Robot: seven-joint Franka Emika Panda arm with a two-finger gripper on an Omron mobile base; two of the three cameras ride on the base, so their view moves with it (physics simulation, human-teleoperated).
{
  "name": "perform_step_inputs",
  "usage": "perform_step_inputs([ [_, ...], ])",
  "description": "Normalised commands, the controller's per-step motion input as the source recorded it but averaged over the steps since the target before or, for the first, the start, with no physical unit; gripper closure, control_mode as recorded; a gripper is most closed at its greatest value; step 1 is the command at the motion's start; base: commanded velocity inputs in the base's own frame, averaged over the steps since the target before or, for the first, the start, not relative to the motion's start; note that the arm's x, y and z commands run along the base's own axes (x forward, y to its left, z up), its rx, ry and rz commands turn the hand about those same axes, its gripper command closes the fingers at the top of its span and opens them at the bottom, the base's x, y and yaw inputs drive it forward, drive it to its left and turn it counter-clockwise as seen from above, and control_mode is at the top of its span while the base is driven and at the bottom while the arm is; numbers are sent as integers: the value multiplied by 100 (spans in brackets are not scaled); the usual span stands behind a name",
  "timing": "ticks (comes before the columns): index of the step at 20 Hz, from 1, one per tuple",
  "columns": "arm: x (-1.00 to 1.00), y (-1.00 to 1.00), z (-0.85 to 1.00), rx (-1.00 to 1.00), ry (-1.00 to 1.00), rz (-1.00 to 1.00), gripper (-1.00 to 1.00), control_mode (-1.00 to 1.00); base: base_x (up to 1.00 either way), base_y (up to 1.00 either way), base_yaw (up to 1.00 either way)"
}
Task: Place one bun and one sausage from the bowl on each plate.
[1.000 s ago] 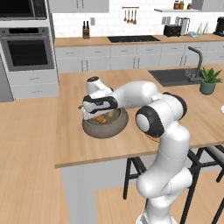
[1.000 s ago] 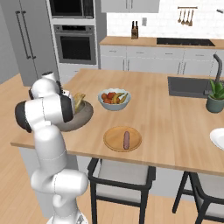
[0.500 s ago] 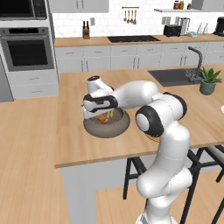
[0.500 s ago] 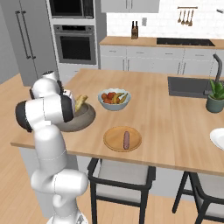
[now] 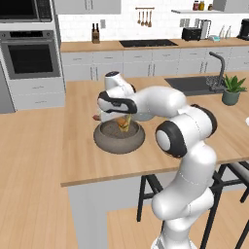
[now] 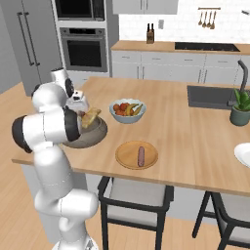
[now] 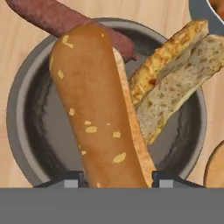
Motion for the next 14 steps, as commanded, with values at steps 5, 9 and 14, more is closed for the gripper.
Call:
perform_step_inputs([
  [5, -59, -54, 46, 1, 0, -13, 100, -100, 0, 0, 0],
  [9, -65, -83, 12, 6, 0, -27, 100, -100, 0, 0, 0],
  [14, -57, -86, 6, 9, 0, -29, 100, -100, 0, 0, 0],
])
